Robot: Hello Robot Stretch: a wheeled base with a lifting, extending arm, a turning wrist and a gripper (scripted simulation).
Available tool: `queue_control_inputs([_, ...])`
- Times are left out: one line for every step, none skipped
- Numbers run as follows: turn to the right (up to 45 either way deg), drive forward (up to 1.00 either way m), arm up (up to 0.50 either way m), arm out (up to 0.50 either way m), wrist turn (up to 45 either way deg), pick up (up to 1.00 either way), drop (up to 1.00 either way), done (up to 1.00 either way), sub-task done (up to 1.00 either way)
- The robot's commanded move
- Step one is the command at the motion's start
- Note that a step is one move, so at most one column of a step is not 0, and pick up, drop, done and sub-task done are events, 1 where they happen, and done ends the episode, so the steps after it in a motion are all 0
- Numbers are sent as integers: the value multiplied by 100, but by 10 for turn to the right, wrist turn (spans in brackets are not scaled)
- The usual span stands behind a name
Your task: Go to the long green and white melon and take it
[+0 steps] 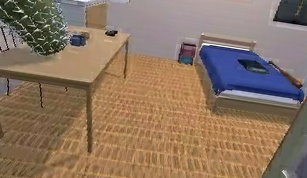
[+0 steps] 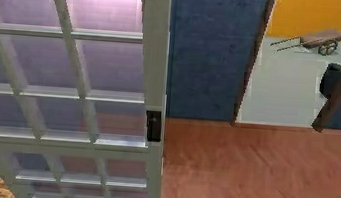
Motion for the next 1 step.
queue_control_inputs([450, 0, 0, 0, 0, 0, 0, 0, 0])
